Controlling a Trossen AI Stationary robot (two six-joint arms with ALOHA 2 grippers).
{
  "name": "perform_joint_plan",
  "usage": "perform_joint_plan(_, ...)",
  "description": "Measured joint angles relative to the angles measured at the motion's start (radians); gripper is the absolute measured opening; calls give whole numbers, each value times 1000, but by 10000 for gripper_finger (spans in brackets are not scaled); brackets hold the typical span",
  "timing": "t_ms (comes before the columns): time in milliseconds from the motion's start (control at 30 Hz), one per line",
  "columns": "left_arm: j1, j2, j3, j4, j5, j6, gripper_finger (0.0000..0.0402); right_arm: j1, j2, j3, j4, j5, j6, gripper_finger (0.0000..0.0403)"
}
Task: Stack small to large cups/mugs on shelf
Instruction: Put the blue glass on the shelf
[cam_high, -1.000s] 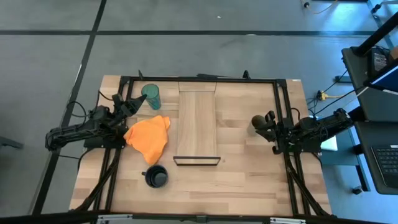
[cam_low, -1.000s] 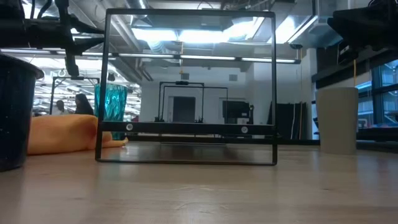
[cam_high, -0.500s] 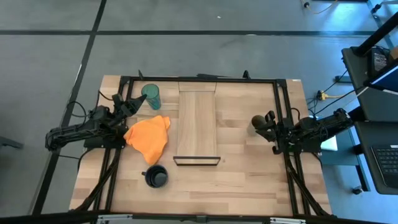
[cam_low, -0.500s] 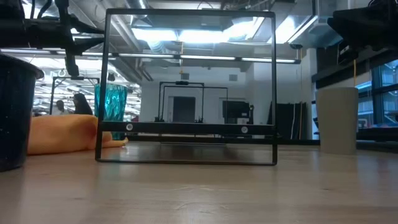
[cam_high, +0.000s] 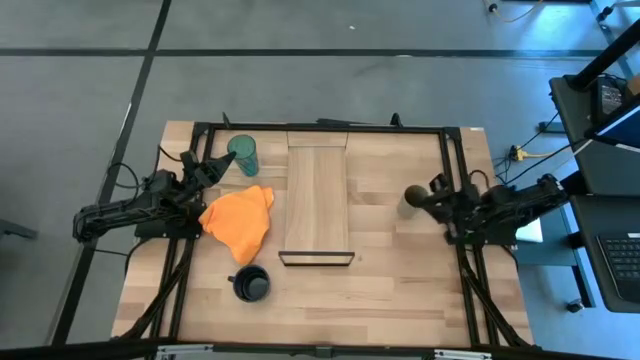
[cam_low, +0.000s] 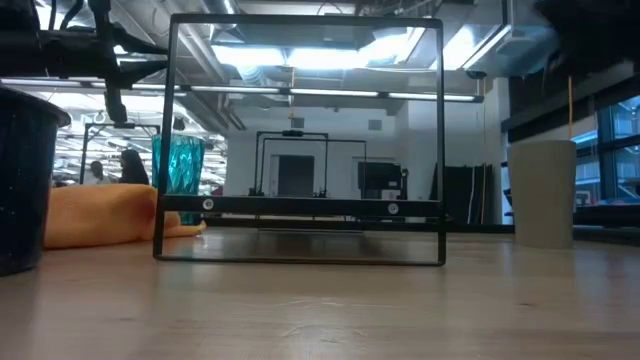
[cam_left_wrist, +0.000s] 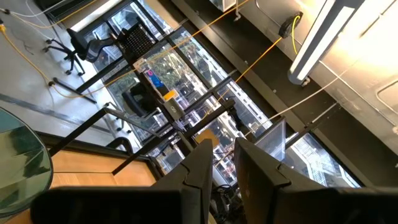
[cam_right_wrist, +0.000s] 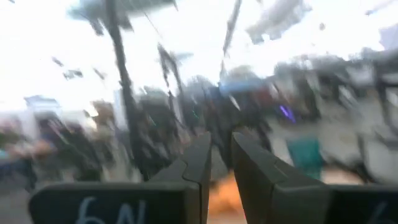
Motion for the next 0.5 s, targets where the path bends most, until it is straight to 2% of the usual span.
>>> perform_joint_plan(100, 0, 0, 0, 0, 0, 0, 62, 2, 22, 89, -17, -123, -139, 67)
perform_joint_plan(200, 0, 0, 0, 0, 0, 0, 62, 1, 76, 208, -175, -92, -209, 67)
perform_joint_plan(333, 0, 0, 0, 0, 0, 0, 62, 0, 133, 351, -341, 2, -89, 67)
perform_joint_plan(500, 0, 0, 0, 0, 0, 0, 62, 0, 157, 451, -368, 15, 0, 67)
